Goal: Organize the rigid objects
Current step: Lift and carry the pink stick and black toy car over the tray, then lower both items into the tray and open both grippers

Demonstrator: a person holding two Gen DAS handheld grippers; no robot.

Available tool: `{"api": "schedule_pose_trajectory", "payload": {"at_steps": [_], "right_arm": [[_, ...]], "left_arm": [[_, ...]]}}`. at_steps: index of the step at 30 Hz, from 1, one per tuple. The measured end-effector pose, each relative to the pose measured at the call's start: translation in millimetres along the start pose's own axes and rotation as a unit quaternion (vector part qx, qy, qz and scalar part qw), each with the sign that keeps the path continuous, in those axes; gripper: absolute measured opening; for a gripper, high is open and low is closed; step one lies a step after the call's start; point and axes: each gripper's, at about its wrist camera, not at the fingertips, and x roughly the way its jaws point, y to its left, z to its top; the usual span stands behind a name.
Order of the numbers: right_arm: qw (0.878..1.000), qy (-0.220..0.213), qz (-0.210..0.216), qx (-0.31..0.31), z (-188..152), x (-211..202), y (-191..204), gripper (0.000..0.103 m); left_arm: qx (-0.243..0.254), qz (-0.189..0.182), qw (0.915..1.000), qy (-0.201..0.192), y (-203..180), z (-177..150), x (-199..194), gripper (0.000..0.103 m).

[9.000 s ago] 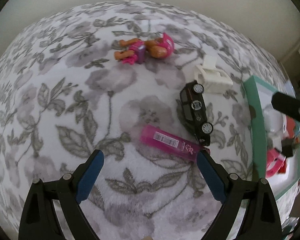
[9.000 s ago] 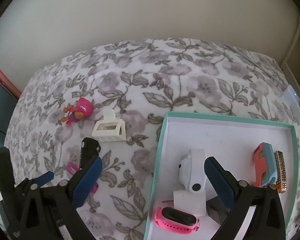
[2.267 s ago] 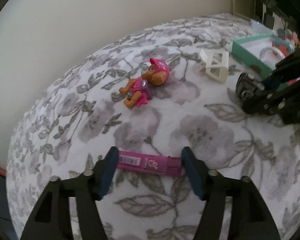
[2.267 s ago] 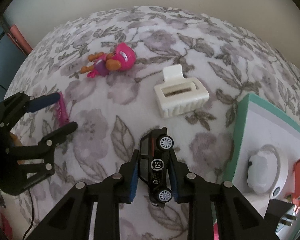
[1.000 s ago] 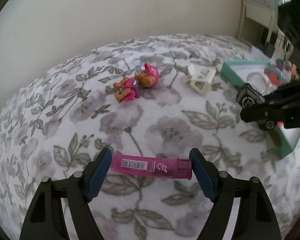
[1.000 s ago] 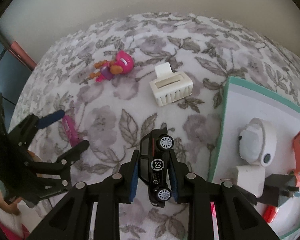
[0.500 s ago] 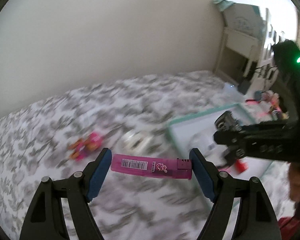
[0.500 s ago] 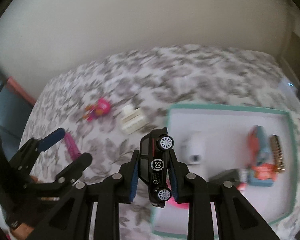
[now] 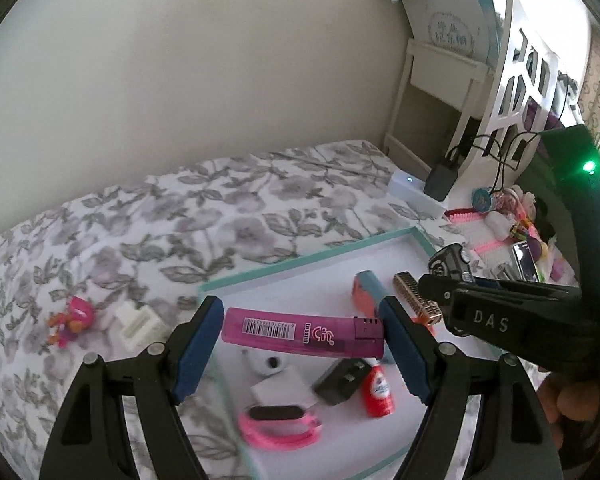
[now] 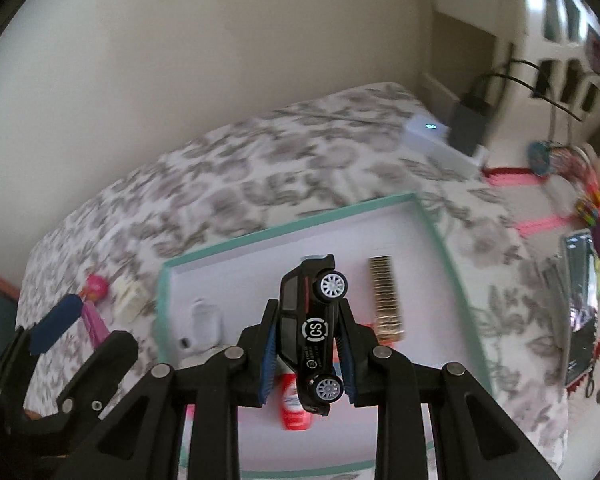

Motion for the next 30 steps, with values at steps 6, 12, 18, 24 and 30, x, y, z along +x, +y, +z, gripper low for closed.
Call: {"api": "schedule_pose_trajectory", "payload": {"at_steps": [6, 12, 18, 24, 30], "right_arm": [[0.999, 0.008, -0.011, 0.035, 6, 11, -27, 0.028], [0.999, 0.011, -0.019, 0.041, 13, 20, -35, 0.028], [0.998, 0.038, -0.006, 0.047, 16, 46, -34, 0.028], [0.998, 0.051, -0.011, 0.041, 20, 64, -30, 0.028], [0.998, 0.059, -0.018, 0.026, 23, 73, -23, 0.028]], "left_arm": [[0.009, 0.025, 0.9995, 0.018, -20, -1, 27, 0.081], [0.021, 0.041, 0.9983, 0.034, -30, 2, 52, 0.081], [0.062, 0.063, 0.9949, 0.049, -44, 3, 74, 0.081], [0.091, 0.073, 0.9912, 0.063, -49, 1, 91, 0.081], [0.082, 0.061, 0.9920, 0.075, -44, 2, 99, 0.081]]}}
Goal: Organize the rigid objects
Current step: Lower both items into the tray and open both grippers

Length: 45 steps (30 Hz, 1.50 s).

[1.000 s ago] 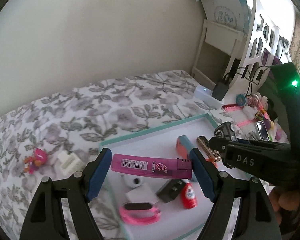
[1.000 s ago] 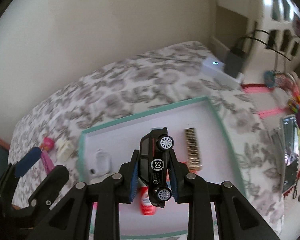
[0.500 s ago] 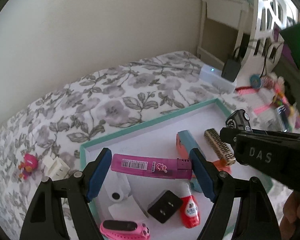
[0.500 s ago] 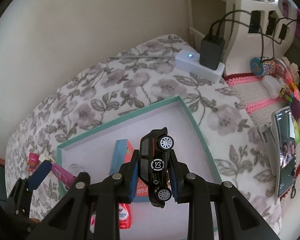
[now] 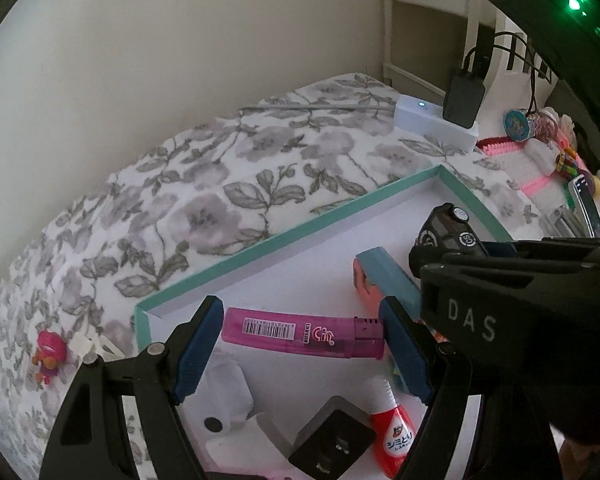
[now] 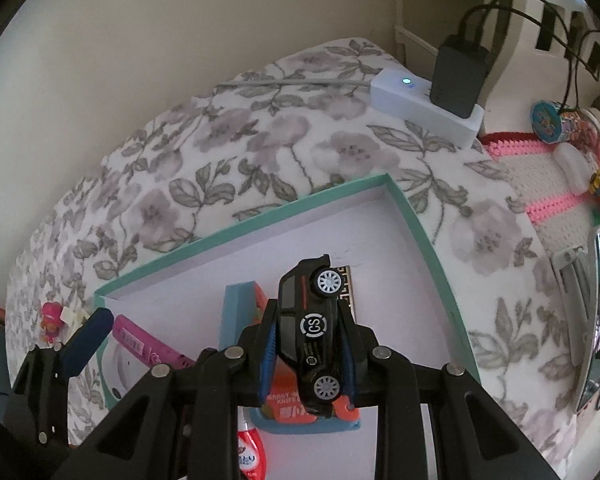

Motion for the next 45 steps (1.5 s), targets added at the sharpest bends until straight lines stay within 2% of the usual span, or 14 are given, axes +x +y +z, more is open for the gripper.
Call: {"api": "schedule_pose_trajectory", "payload": {"at_steps": [6, 16, 24, 28, 37, 41, 45], "right_arm": [[1.000, 0.006, -0.008, -0.009, -1, 3, 4, 0.029], [1.000, 0.009, -0.012, -0.013, -1, 4, 6, 0.030], [1.000, 0.018, -0.014, -0.016, 0, 2, 7, 0.030], [1.000, 0.005, -0.014, -0.017, 3, -10, 9, 0.033], [0.999, -0.045, -0.011, -0.021, 12, -49, 18, 0.035], [0.998, -0.058, -0.011, -0.025, 11, -56, 24, 0.035], [0.998, -0.047, -0.009, -0.037, 7, -49, 35, 0.035]], "left_arm": [[-0.019, -0.019, 0.9996, 0.010, 5, -2, 4, 0.081], [-0.032, -0.024, 0.9990, 0.022, 8, -3, 7, 0.081], [-0.033, -0.022, 0.9991, 0.013, 11, 2, -4, 0.081], [-0.044, -0.020, 0.9988, 0.003, 19, 6, -16, 0.081], [-0.069, 0.001, 0.9976, -0.006, 43, 10, -39, 0.081], [-0.087, 0.031, 0.9957, 0.003, 63, 5, -45, 0.081], [-0.134, 0.062, 0.9889, 0.021, 94, -7, -45, 0.081]]}}
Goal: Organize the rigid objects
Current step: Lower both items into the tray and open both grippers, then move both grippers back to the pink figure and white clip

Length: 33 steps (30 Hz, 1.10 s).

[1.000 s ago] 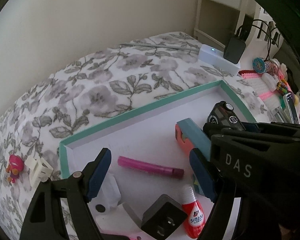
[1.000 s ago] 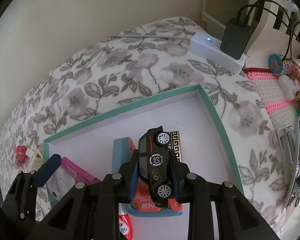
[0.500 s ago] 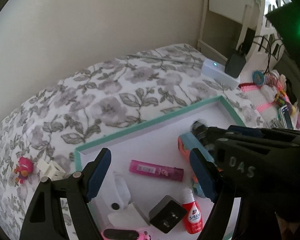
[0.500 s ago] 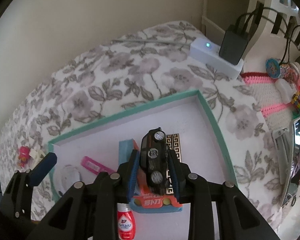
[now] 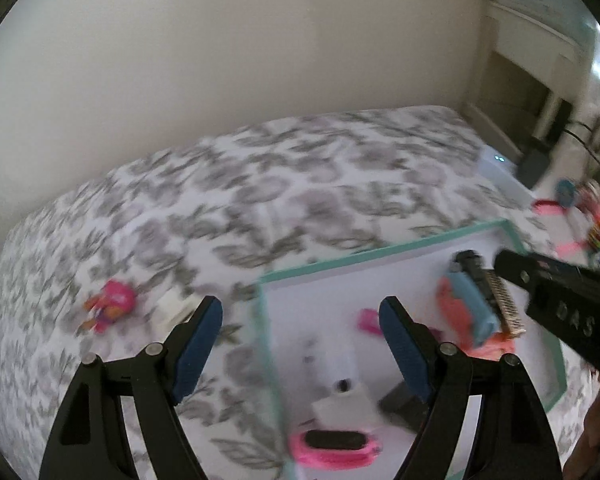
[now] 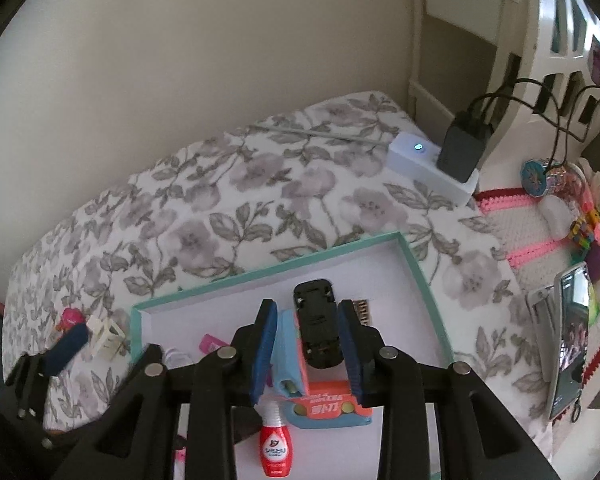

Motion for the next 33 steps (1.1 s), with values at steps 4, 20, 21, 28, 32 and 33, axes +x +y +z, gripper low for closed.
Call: {"api": "schedule_pose_trajectory", "payload": {"at_steps": [4, 20, 21, 28, 32, 33], "right_arm": [[1.000, 0.014, 0.003, -0.027, -7, 10, 20, 0.035], [0.993, 0.038, 0.036, -0.104, -29, 27, 100, 0.064], [0.993, 0.039, 0.039, -0.105, -30, 28, 103, 0.067], [0.989, 0.024, 0.068, -0.129, -26, 30, 133, 0.073], [0.985, 0.021, 0.095, -0.143, -24, 34, 158, 0.073], [0.983, 0.024, 0.105, -0.150, -25, 37, 166, 0.073]], "left_arm": [[-0.050, 0.030, 0.9981, 0.021, 35, -8, 8, 0.081], [-0.253, 0.100, 0.9604, 0.061, 179, -49, 15, 0.095], [-0.263, 0.108, 0.9570, 0.059, 186, -50, 15, 0.095], [-0.264, 0.073, 0.9608, 0.041, 209, -40, 24, 0.096], [-0.268, 0.067, 0.9599, 0.047, 226, -39, 40, 0.096], [-0.266, 0.065, 0.9608, 0.047, 227, -37, 42, 0.096]]}}
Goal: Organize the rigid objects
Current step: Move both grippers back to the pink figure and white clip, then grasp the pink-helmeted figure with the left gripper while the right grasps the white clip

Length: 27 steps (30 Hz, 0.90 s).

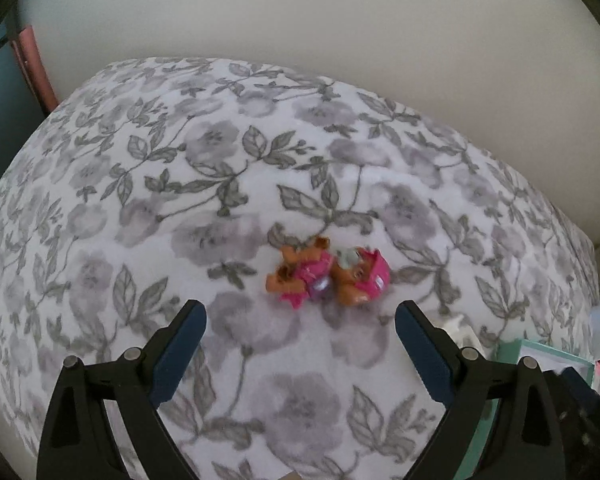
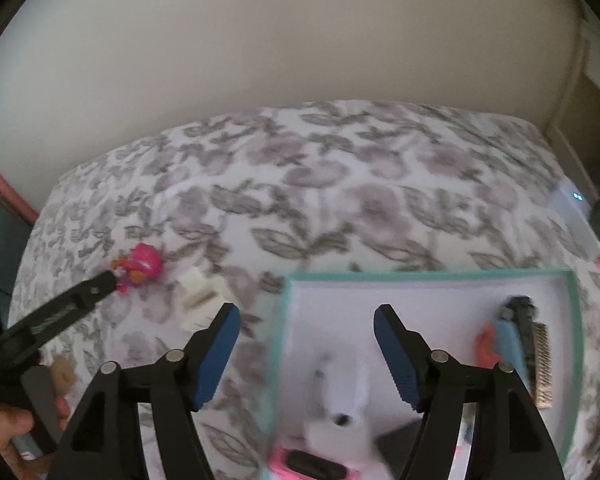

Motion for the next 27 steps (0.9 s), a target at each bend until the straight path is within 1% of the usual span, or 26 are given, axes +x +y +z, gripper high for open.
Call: {"api": "schedule_pose_trajectory", "payload": {"at_steps": [3, 6, 10, 16, 20, 23, 24, 25, 26, 27], "right_arm": [[0.999, 0.011, 0.017, -0.028, 3, 17, 23, 0.073], [0.998, 0.020, 0.027, -0.053, 4, 32, 40, 0.073], [0.995, 0.030, 0.018, -0.091, 5, 50, 61, 0.073], [0.992, 0.047, 0.015, -0.112, 8, 71, 73, 0.073], [0.991, 0.055, 0.009, -0.121, 6, 82, 76, 0.073], [0.991, 0.062, 0.008, -0.122, 5, 89, 77, 0.073], [0.991, 0.063, 0.008, -0.122, 4, 90, 77, 0.070], [0.990, 0.063, 0.010, -0.122, 3, 91, 77, 0.062], [0.990, 0.066, 0.013, -0.120, 3, 92, 76, 0.058], [0.991, 0.066, 0.014, -0.119, 2, 92, 77, 0.059]], "left_arm": [[0.016, -0.011, 0.9998, -0.003, 1, 9, 9, 0.096], [0.018, -0.027, 0.9995, 0.006, 1, 14, 20, 0.096], [0.024, -0.043, 0.9988, 0.007, -4, 20, 32, 0.096], [0.045, -0.038, 0.9980, 0.022, -16, 21, 53, 0.096], [0.058, -0.042, 0.9966, 0.040, -22, 18, 66, 0.096], [0.063, -0.041, 0.9961, 0.046, -24, 16, 70, 0.094], [0.063, -0.038, 0.9962, 0.047, -24, 15, 71, 0.088], [0.066, -0.030, 0.9965, 0.042, -24, 15, 70, 0.085], [0.068, -0.030, 0.9964, 0.041, -24, 16, 69, 0.085], [0.067, -0.034, 0.9962, 0.045, -23, 16, 69, 0.085]]}}
